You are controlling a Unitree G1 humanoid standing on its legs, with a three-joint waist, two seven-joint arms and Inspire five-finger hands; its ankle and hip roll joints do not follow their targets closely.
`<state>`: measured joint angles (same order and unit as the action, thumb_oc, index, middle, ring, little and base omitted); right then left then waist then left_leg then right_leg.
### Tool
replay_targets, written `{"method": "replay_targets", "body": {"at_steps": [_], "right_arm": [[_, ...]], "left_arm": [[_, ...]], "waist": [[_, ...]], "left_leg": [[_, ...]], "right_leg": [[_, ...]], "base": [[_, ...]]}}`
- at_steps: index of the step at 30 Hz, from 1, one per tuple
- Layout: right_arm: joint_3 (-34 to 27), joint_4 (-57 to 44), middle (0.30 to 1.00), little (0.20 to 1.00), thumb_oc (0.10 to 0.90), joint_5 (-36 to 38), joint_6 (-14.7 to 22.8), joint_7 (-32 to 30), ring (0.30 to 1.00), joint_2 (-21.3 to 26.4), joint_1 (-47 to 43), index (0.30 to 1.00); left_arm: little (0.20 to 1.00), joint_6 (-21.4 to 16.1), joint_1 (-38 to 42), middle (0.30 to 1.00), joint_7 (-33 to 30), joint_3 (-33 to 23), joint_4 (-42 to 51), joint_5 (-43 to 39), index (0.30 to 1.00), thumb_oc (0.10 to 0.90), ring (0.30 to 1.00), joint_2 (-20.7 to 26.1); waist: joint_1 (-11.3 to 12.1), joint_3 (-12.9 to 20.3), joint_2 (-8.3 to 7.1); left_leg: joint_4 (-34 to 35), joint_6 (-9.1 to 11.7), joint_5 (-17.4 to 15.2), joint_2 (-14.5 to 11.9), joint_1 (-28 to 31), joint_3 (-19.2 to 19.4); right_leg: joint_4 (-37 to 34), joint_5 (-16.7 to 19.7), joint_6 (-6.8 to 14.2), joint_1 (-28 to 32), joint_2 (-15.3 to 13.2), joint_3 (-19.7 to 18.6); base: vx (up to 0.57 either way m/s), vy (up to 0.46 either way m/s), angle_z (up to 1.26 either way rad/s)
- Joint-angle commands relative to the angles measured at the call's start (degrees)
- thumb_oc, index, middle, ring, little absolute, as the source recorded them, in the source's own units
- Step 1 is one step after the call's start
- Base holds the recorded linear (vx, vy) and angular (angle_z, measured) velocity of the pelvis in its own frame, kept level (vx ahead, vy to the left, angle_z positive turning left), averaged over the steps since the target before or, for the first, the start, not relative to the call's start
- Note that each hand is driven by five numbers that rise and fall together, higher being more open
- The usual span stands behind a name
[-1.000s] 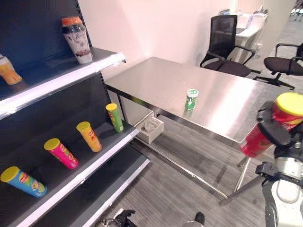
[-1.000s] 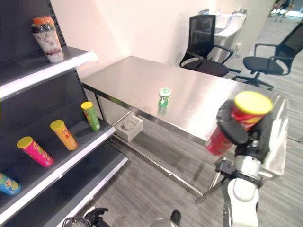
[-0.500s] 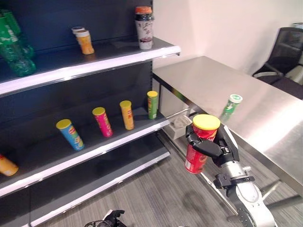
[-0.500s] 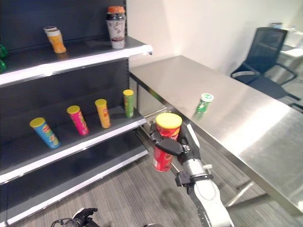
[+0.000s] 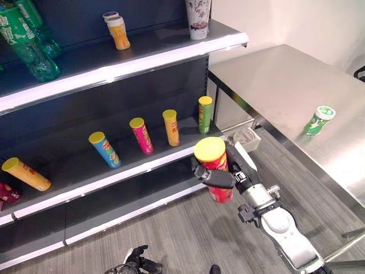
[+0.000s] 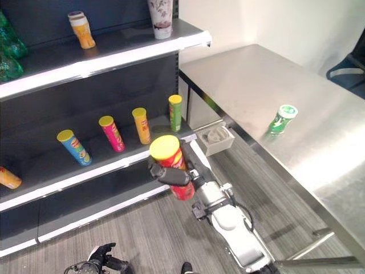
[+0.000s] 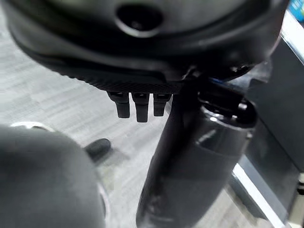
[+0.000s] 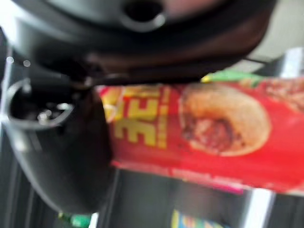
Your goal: Put the goods on the table back onto the shelves and tidy them up.
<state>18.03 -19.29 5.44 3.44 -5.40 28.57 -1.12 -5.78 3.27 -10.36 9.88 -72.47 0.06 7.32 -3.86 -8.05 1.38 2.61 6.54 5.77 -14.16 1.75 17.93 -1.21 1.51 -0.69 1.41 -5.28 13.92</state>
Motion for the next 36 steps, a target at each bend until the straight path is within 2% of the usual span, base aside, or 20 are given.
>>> {"method": "replay_targets", "body": {"at_steps": [1,4,6,9,11,12,15,16,17,18,20,22,23,24,26,27,29,32,33,36], "right_arm": [[-1.2,-8.9,0.3,0.3,0.4,-4.2,6.6,-3.9,0.3,-1.7,-1.9,0.3],[-1.5,-8.4,0.3,0.3,0.4,-7.1,6.1,-5.8,0.3,-0.4,-1.0,0.3],[-1.8,-7.7,0.3,0.3,0.4,-8.2,5.7,-6.5,0.3,0.2,-0.3,0.3],[-2.9,-7.2,0.3,0.3,0.4,-8.0,5.1,-6.7,0.3,0.3,0.6,0.3],[-6.7,-6.3,0.3,0.3,0.4,-10.1,3.3,-6.7,0.3,0.0,3.6,0.3],[-6.7,-6.3,0.3,0.3,0.4,-10.1,3.3,-6.7,0.3,0.0,3.6,0.3],[-9.1,-6.0,0.3,0.3,0.4,-10.7,2.2,-6.6,0.3,-2.2,7.4,0.3],[-9.2,-5.3,0.3,0.3,0.4,-10.8,1.6,-6.3,0.3,-3.9,8.8,0.3],[-8.9,-5.4,0.3,0.3,0.4,-10.5,1.7,-6.0,0.3,-4.7,9.1,0.3],[-8.3,-6.0,0.3,0.3,0.4,-11.4,2.5,-6.6,0.3,-4.9,8.9,0.3],[-7.9,-6.3,0.3,0.3,0.4,-12.6,2.4,-6.8,0.3,-4.7,8.5,0.3],[-6.4,-7.3,0.3,0.3,0.4,-14.0,3.1,-5.6,0.3,-3.8,7.7,0.3],[-5.4,-7.9,0.3,0.3,0.4,-13.5,4.1,-5.2,0.3,-3.1,7.0,0.3],[-5.4,-7.8,0.3,0.3,0.4,-13.5,4.2,-5.2,0.3,-3.1,6.9,0.3],[-4.0,-7.4,0.3,0.3,0.4,-11.5,5.7,-5.2,0.3,-2.6,5.3,0.3],[-4.0,-7.3,0.3,0.3,0.4,-11.5,5.8,-5.2,0.3,-2.6,5.2,0.3],[-2.4,-6.5,0.3,0.3,0.4,-9.2,5.9,-4.1,0.3,-3.0,5.4,0.3],[-1.6,-6.2,0.3,0.3,0.4,-6.8,6.9,-4.2,0.3,-2.4,5.8,0.3],[-0.2,-4.7,0.3,0.3,0.4,-6.2,6.8,-4.3,0.3,-2.2,5.3,0.3],[0.7,-3.6,0.3,0.3,0.4,-6.3,7.1,-5.3,0.3,-2.2,4.4,0.3]], "left_arm": [[0.9,-0.4,-0.7,0.9,-4.8,0.0,-0.9,1.1,0.9,0.8,0.9,2.4],[0.9,-0.4,-1.2,0.9,-6.0,0.9,-0.1,1.7,0.9,0.8,0.9,2.7],[0.9,-0.4,-1.8,0.9,-6.4,1.6,0.8,2.4,0.9,0.8,0.9,3.3],[0.9,-0.3,-1.3,0.9,-6.2,3.1,1.4,3.5,0.9,0.8,0.9,3.4],[0.9,0.2,0.6,0.9,-4.2,6.8,2.1,7.5,0.9,0.8,0.9,3.6],[0.9,0.3,0.6,0.9,-4.2,6.9,2.2,7.5,0.9,0.8,0.9,3.6],[0.9,0.2,2.4,0.9,-2.3,10.7,3.1,10.8,0.9,0.8,0.9,3.5],[0.9,0.0,3.0,0.9,-1.5,12.4,4.8,12.2,0.9,0.8,0.9,4.1],[0.9,0.0,2.5,0.9,-1.4,12.0,5.2,12.2,0.9,0.8,0.9,4.6],[0.9,0.1,1.8,0.9,-1.2,10.3,4.7,10.7,0.9,0.8,0.9,5.1],[0.9,0.2,1.4,0.9,-1.2,9.3,4.2,10.1,0.9,0.8,0.9,5.2],[0.9,0.0,-0.7,0.9,-0.6,7.9,3.5,8.8,0.9,0.8,0.9,4.8],[0.9,0.0,-1.9,0.9,-0.5,7.4,3.0,7.8,0.9,0.8,0.9,4.3],[0.9,0.0,-1.9,0.9,-0.5,7.4,3.0,7.8,0.9,0.8,0.9,4.3],[0.9,-0.1,-2.6,0.9,-0.3,6.9,2.5,7.3,0.9,0.8,0.9,4.5],[0.9,-0.1,-2.6,0.9,-0.2,6.8,2.5,7.3,0.9,0.8,0.9,4.6],[0.9,-0.2,-1.5,0.9,-0.7,6.5,1.6,7.4,0.9,0.8,0.9,3.7],[0.9,-1.4,-2.4,0.9,-2.2,6.8,4.1,7.2,0.9,0.8,0.9,3.9],[0.9,-1.9,-1.7,0.9,-3.7,6.9,6.8,4.9,0.9,0.8,0.9,3.9],[0.9,-2.0,-2.0,0.9,-4.5,6.0,7.3,2.4,0.9,0.8,0.9,3.8]], "waist": [[-0.3,1.6,-1.8],[-0.7,1.0,0.22],[-0.8,0.7,2.31],[-1.5,0.6,3.11],[-3.5,1.2,3.38],[-3.5,1.3,3.31],[-4.9,2.1,2.25],[-5.4,2.0,1.6],[-5.3,1.6,1.18],[-4.9,1.1,0.57],[-4.9,0.6,0.56],[-5.5,0.3,0.95],[-5.0,0.2,0.79],[-5.0,0.4,0.87],[-3.5,-0.2,-0.53],[-3.6,-0.3,-0.53],[-3.1,0.0,-2.01],[-1.7,-0.9,-2.95],[-1.1,-2.5,-3.64],[-0.8,-2.5,-3.63]], "left_leg": [[-3.2,-0.8,-0.8,-3.4,-1.7,-2.7],[-1.0,0.3,3.1,-7.3,-1.3,-5.5],[-0.4,2.3,5.6,-8.6,-0.6,-11.5],[-1.9,3.0,3.7,-7.9,-1.1,-14.9],[-2.3,3.2,-3.1,-5.3,-0.6,-12.8],[-2.3,3.1,-3.0,-5.2,-0.8,-12.9],[0.5,1.1,-5.9,0.6,1.6,-11.3],[2.2,-1.2,-7.2,4.5,3.0,-10.3],[2.4,-2.1,-8.1,6.2,3.7,-9.7],[2.4,-3.6,-9.5,9.0,5.0,-8.2],[2.4,-4.2,-10.0,9.7,5.6,-7.7],[2.4,-5.5,-10.1,10.8,6.0,-7.3],[2.4,-6.0,-9.7,11.6,5.5,-7.6],[2.4,-6.0,-9.6,11.5,5.2,-7.6],[2.4,-6.3,-8.9,13.1,4.0,-7.7],[2.4,-6.3,-8.9,13.1,3.9,-7.8],[2.4,-6.4,-9.7,14.2,4.9,-7.8],[-7.4,-5.8,-12.5,14.1,-0.4,-7.3],[-15.6,-4.5,-14.1,13.0,-5.5,-6.8],[-18.7,-3.7,-13.1,11.3,-9.9,-7.5]], "right_leg": [[2.1,-2.4,6.2,-2.2,-4.1,-1.0],[5.5,-4.2,6.6,-3.5,-5.8,-2.2],[9.1,-4.6,7.7,-5.8,-7.4,-4.1],[11.5,-4.7,8.6,-6.7,-9.1,-4.8],[12.3,-4.0,10.7,-6.2,-13.2,-5.2],[12.1,-3.8,10.8,-6.3,-13.3,-5.1],[12.2,1.6,12.7,-5.8,-17.5,-6.1],[14.2,7.5,12.7,-6.9,-20.3,-6.9],[15.1,8.7,12.7,-7.3,-21.3,-7.4],[16.8,13.4,12.6,-8.7,-23.7,-5.3],[18.2,12.0,12.1,-9.0,-24.0,-4.0],[19.6,2.5,8.3,-9.7,-12.2,-6.3],[19.0,-2.1,7.0,-9.8,-4.4,-6.3],[18.7,-1.8,6.9,-9.8,-4.3,-6.2],[17.0,-3.5,5.5,-10.8,1.6,-1.6],[16.8,-3.5,5.5,-10.7,1.7,-1.4],[10.5,-4.0,4.6,-6.6,4.3,-4.8],[6.5,-3.4,3.8,-4.2,2.9,-3.8],[4.6,-2.9,3.5,-3.1,2.2,-3.5],[2.8,-2.6,3.6,-2.9,1.5,-2.9]], "base": [[-0.01,0.282,0.12],[0.01,0.349,0.1],[0.02,0.588,0.12],[0.01,0.408,0.1],[0.04,0.599,0.38],[0.04,0.358,0.53],[0.06,0.483,0.43],[0.04,0.642,0.27],[0.02,0.775,0.12],[0.0,0.457,-0.22],[0.01,0.399,-0.46],[0.05,0.447,-0.48],[0.02,0.195,-0.25],[0.0,0.124,0.1],[-0.07,0.038,0.3],[0.0,-0.001,0.13],[0.1,-0.033,0.02],[-0.04,-0.036,-0.06],[-0.13,-0.005,-0.03],[-0.06,0.056,0.23]]}}
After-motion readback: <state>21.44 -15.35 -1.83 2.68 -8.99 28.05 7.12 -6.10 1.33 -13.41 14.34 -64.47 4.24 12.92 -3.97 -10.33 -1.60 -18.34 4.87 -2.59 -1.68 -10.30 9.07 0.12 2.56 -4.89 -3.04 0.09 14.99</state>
